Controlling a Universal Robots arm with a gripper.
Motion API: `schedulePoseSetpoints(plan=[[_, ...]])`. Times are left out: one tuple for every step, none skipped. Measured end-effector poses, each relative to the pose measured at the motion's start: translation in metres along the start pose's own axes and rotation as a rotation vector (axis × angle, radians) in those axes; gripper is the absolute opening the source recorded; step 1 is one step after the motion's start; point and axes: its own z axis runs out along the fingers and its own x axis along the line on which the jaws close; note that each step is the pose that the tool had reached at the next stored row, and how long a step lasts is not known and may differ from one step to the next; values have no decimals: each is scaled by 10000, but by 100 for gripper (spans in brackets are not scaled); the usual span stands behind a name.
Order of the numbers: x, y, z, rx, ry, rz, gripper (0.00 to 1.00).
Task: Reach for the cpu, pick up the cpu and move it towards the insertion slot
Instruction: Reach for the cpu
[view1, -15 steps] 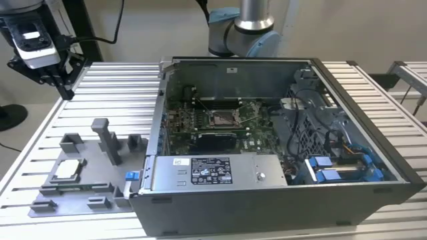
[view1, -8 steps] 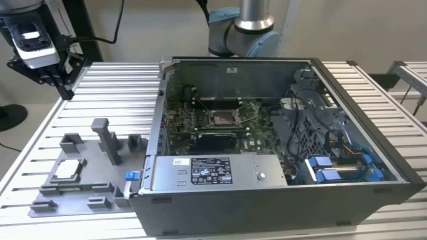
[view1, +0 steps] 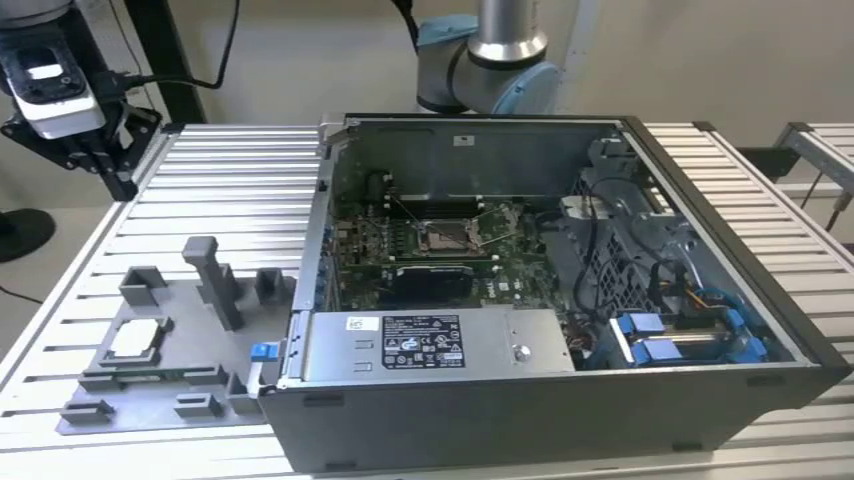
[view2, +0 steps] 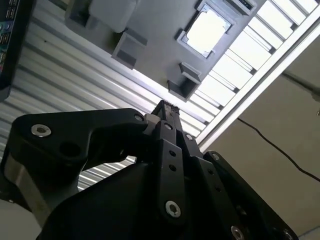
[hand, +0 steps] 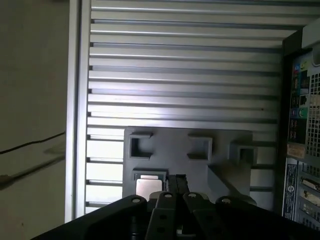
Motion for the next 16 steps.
schedulePoseSetpoints(plan=[[14, -19, 0, 0, 0, 1, 0], [26, -39, 0, 0, 0, 1, 0], [39, -68, 0, 0, -1, 2, 0], [50, -96, -1, 0, 0, 1, 0], [63, -121, -2, 1, 1, 1, 0], [76, -146, -2, 0, 1, 1, 0], [89, -172, -2, 0, 1, 1, 0], [99, -201, -2, 0, 0, 1, 0], [108, -231, -3, 0, 0, 1, 0], [116, -265, -3, 0, 0, 2, 0], [123, -301, -4, 0, 1, 2, 0], [128, -339, -4, 0, 0, 1, 0], [133, -379, -5, 0, 0, 1, 0], [138, -418, -6, 0, 0, 1, 0], [142, -454, -7, 0, 0, 1, 0], [146, -488, -7, 0, 0, 2, 0]])
